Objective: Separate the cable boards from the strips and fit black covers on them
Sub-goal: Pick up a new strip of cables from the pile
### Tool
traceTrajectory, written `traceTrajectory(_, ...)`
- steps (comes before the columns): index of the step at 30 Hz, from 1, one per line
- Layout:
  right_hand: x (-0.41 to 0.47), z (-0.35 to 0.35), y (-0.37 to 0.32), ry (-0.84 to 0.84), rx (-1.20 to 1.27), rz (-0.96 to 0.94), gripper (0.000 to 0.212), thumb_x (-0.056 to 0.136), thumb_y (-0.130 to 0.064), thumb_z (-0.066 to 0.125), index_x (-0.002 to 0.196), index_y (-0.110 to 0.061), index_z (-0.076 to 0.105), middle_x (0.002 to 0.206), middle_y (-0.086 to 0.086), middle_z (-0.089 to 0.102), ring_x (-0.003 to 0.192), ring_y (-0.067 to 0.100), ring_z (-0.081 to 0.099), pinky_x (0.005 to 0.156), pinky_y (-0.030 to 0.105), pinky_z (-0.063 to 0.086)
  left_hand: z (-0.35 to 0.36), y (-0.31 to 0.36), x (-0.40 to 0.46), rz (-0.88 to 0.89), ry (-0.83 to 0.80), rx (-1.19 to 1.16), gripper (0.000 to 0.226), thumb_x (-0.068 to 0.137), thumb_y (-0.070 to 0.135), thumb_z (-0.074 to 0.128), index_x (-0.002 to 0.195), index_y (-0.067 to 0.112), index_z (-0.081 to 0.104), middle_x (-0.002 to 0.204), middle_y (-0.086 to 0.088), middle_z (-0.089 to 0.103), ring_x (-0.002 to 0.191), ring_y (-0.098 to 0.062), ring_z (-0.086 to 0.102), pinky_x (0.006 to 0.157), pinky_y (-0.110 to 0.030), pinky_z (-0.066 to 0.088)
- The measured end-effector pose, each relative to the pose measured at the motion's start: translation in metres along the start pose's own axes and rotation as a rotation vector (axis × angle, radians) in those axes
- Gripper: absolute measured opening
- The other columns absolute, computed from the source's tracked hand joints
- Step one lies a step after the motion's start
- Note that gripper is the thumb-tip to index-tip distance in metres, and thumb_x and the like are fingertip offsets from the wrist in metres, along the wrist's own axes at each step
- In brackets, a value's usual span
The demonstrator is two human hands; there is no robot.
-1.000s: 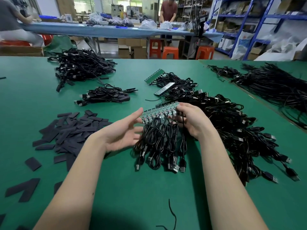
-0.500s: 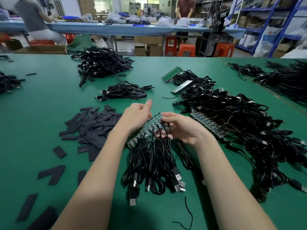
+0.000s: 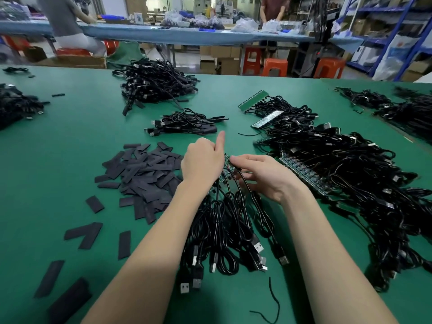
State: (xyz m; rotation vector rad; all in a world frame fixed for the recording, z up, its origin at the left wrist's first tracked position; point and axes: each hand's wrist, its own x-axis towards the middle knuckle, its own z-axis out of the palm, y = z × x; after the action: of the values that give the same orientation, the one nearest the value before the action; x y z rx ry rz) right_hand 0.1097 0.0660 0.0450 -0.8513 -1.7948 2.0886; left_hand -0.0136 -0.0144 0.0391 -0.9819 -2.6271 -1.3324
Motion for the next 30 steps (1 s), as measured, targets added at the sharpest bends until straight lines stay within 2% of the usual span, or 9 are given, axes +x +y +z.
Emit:
traceTrajectory(5,0.0,0.001,0.001,0.003,0.031,0.003,0.009,0.088,-0.021,0.077,0.083,-0.014,0.074,0.061,-0.005,0.063,0.054,0.006,0.06,0.055,0.019,0.052,0.003,0.0,-0.001,0.042,0.021,-0.064,0.073,0.103,0.055,0.039,0.043,0.015,0.03,0.047,-0.003,0.04,0.05,-0.025,0.043,0.052,-0.035,0.028)
traceTrajectory(11,-0.003,0.0,-0.001,-0.027,0.153,0.037,0.007,0.087,-0.014,0.075,0.087,-0.008,0.071,0.056,-0.005,0.061,0.053,0.008,0.061,0.055,0.017,0.053,0.004,0.001,-0.002,0.123,0.018,-0.114,0.073,0.105,0.049,0.041,0.041,0.016,0.026,0.042,-0.002,0.032,0.045,-0.024,0.036,0.053,-0.037,0.026)
traceTrajectory(15,-0.004,0.001,-0.002,-0.039,0.173,0.048,0.01,0.081,-0.016,0.077,0.084,-0.01,0.069,0.061,-0.004,0.064,0.053,0.007,0.061,0.054,0.017,0.053,0.004,0.001,-0.002,0.158,0.027,-0.131,0.073,0.105,0.048,0.041,0.042,0.017,0.023,0.039,0.001,0.026,0.041,-0.022,0.031,0.049,-0.037,0.024)
traceTrajectory(19,-0.005,0.003,-0.002,-0.027,0.246,0.113,0.009,0.088,-0.015,0.074,0.083,-0.012,0.066,0.063,-0.003,0.066,0.051,0.005,0.061,0.049,0.015,0.051,0.006,0.0,0.001,0.178,0.022,-0.195,0.072,0.105,0.048,0.04,0.043,0.016,0.023,0.036,0.003,0.023,0.038,-0.017,0.026,0.053,-0.038,0.03)
traceTrajectory(21,-0.006,0.002,-0.002,-0.044,0.241,0.136,0.008,0.088,-0.017,0.073,0.087,-0.013,0.067,0.067,-0.004,0.068,0.052,0.004,0.062,0.049,0.016,0.051,0.007,-0.001,0.003,0.167,0.013,-0.224,0.074,0.105,0.05,0.039,0.042,0.013,0.026,0.034,0.002,0.03,0.038,-0.016,0.032,0.053,-0.039,0.03)
traceTrajectory(23,-0.008,-0.003,-0.004,-0.042,0.18,0.137,0.009,0.089,-0.023,0.072,0.087,-0.017,0.065,0.071,-0.006,0.069,0.056,0.006,0.062,0.055,0.018,0.052,0.007,-0.003,0.004,0.147,-0.045,-0.2,0.079,0.105,0.052,0.036,0.046,0.0,0.044,0.042,-0.003,0.052,0.047,-0.019,0.052,0.062,-0.039,0.043)
traceTrajectory(24,-0.01,-0.007,-0.006,-0.021,0.143,0.13,0.01,0.09,-0.026,0.071,0.085,-0.019,0.065,0.072,-0.006,0.069,0.058,0.007,0.062,0.059,0.018,0.051,0.007,-0.006,0.005,0.125,-0.093,-0.169,0.081,0.105,0.054,0.033,0.055,-0.006,0.055,0.053,-0.012,0.062,0.058,-0.025,0.06,0.07,-0.039,0.049)
traceTrajectory(26,-0.014,-0.017,-0.012,0.058,0.061,0.09,0.01,0.09,-0.028,0.071,0.085,-0.021,0.066,0.075,-0.006,0.07,0.06,0.008,0.063,0.061,0.019,0.051,0.005,-0.011,0.006,0.07,-0.201,-0.104,0.079,0.104,0.058,0.029,0.074,-0.006,0.066,0.069,-0.019,0.069,0.07,-0.031,0.065,0.079,-0.038,0.054)
traceTrajectory(30,-0.023,-0.03,-0.029,0.196,-0.106,-0.048,0.009,0.087,-0.03,0.076,0.091,-0.022,0.074,0.069,-0.011,0.068,0.054,0.005,0.058,0.05,0.015,0.045,-0.002,-0.007,0.006,0.064,-0.274,-0.025,0.047,0.102,0.054,0.041,0.092,0.013,0.062,0.084,0.001,0.066,0.084,-0.019,0.062,0.076,-0.032,0.046)
